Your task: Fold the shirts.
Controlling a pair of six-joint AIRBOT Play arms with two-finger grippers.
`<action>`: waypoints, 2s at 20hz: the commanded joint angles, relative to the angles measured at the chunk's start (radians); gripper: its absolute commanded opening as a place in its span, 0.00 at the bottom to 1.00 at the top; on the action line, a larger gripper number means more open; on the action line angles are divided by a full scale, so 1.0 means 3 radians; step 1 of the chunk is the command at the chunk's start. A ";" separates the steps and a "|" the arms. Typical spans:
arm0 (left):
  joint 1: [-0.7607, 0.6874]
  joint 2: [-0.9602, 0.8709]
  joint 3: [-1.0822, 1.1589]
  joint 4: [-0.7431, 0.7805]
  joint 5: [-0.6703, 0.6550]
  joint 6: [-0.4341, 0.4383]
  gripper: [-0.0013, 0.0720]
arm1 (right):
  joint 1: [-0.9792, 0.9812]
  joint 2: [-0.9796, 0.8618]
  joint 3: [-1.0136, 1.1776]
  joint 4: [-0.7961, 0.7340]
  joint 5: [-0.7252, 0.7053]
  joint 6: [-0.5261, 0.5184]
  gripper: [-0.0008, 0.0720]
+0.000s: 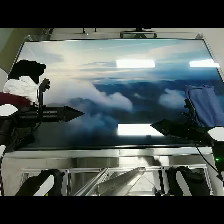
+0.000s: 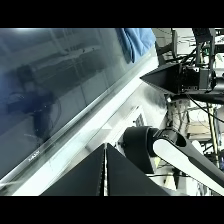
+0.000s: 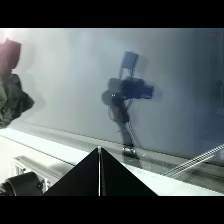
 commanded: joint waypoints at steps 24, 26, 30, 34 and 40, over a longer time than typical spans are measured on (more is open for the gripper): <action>0.0084 -0.0028 0.0225 0.0174 0.0767 0.0029 0.04 | 0.0003 0.0003 -0.0001 0.0027 -0.0137 0.0000 0.04; 0.0409 -0.0193 0.0699 0.0656 0.0941 0.0028 0.11 | 0.0003 0.0000 -0.0001 0.0025 -0.0148 0.0000 0.04; 0.1109 -0.0886 0.1958 0.1389 0.1620 0.0032 1.00 | 0.0001 -0.0001 -0.0001 0.0023 -0.0289 -0.0001 0.72; 0.1405 -0.2117 0.3380 0.1793 0.2014 0.0169 1.00 | 0.0001 -0.0001 -0.0001 0.0023 -0.0581 0.0000 0.76; 0.1406 -0.3657 0.4367 0.1853 0.2889 0.0175 1.00 | 0.0001 -0.0001 -0.0001 0.0023 -0.0922 0.0000 0.77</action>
